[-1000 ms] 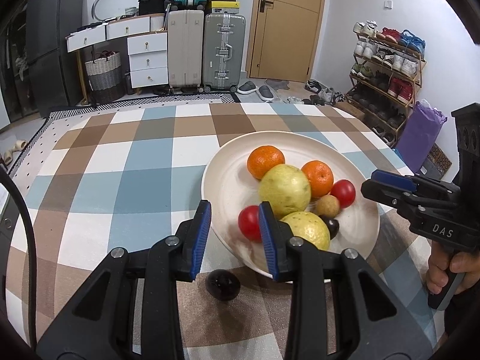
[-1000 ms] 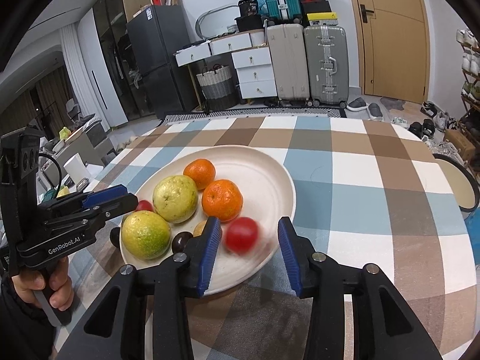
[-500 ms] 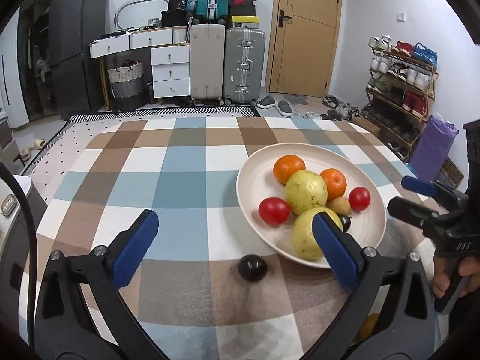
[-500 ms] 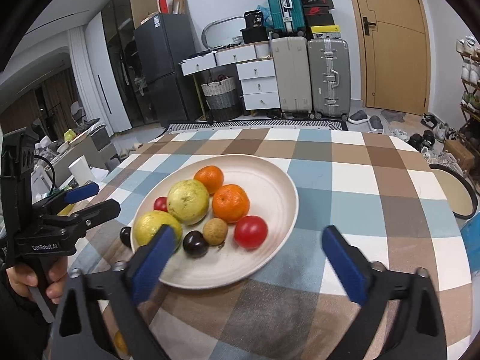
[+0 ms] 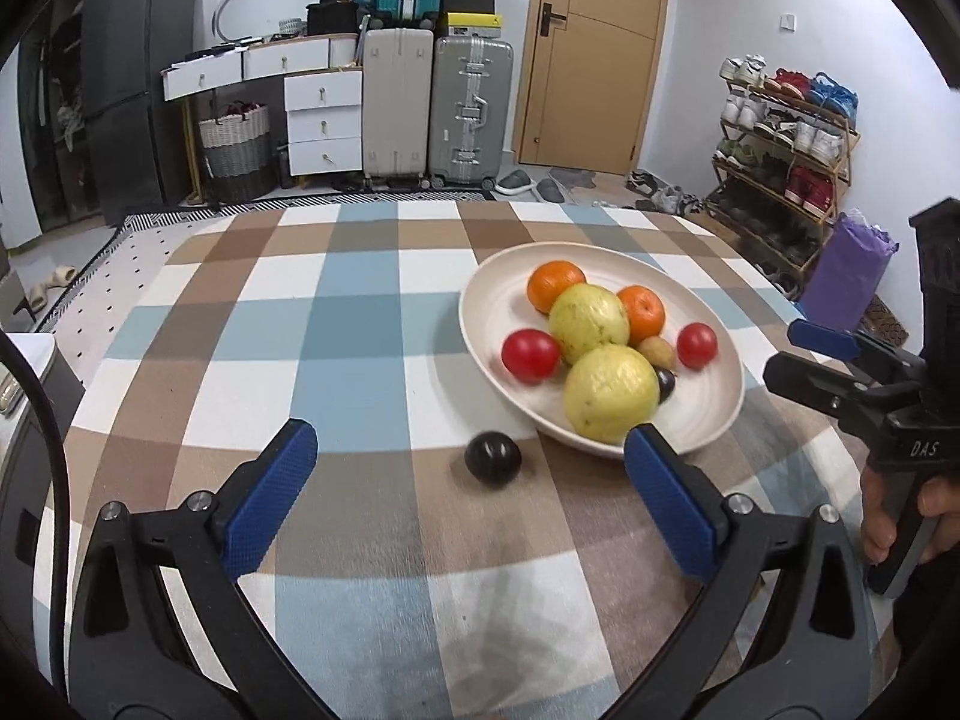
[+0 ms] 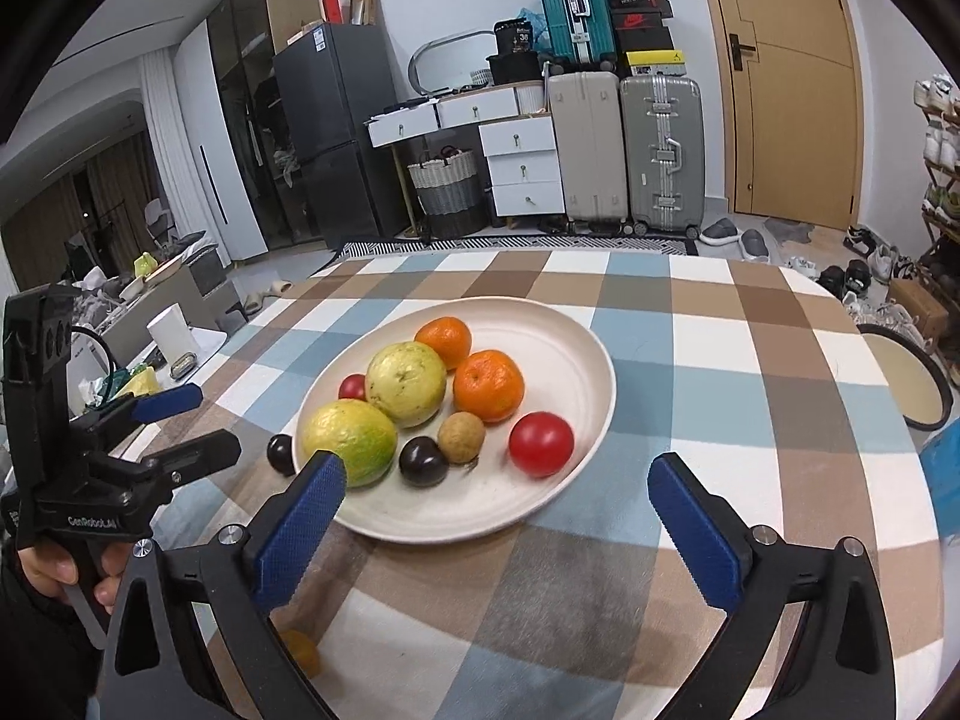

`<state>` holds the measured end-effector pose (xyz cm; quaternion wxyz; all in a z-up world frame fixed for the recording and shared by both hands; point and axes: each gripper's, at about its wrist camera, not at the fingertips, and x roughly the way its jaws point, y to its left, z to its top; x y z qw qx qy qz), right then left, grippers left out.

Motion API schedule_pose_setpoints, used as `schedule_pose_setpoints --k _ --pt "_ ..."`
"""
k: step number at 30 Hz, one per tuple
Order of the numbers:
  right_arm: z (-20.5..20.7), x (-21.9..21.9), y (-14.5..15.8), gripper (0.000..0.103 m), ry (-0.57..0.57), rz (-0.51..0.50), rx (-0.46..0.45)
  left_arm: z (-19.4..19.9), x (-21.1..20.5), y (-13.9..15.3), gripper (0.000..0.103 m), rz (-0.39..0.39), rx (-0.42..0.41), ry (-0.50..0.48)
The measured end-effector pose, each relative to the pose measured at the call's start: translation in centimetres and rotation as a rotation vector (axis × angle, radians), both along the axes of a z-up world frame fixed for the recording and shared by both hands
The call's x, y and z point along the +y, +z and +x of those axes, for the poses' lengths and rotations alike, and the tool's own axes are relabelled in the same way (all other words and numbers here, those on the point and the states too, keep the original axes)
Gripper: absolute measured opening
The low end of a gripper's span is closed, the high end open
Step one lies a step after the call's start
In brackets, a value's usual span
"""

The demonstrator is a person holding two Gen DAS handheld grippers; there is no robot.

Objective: Organize fruits
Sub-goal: 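Reach the right tool to the brown kiwi on the cloth and grasp it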

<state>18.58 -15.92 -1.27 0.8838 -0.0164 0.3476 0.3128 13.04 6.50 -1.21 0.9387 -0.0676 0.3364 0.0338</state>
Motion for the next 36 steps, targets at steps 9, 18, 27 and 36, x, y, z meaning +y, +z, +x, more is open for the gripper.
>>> schedule_pose_setpoints --k 9,18,27,36 --pt "-2.1 -0.1 0.3 0.103 0.006 -0.027 0.044 -1.7 -0.7 0.3 0.102 0.008 0.006 -0.019" --pt "-4.6 0.7 -1.1 0.103 0.057 -0.113 0.133 -3.5 -1.9 0.4 0.102 0.023 0.023 -0.041" --pt "-6.6 2.3 -2.3 0.103 0.145 -0.148 0.184 -4.4 -2.5 -0.1 0.102 0.017 0.045 -0.045" --pt "-7.8 3.8 -2.9 0.096 0.226 -0.197 0.187 -4.3 -2.2 -0.5 0.102 -0.001 0.058 -0.038"
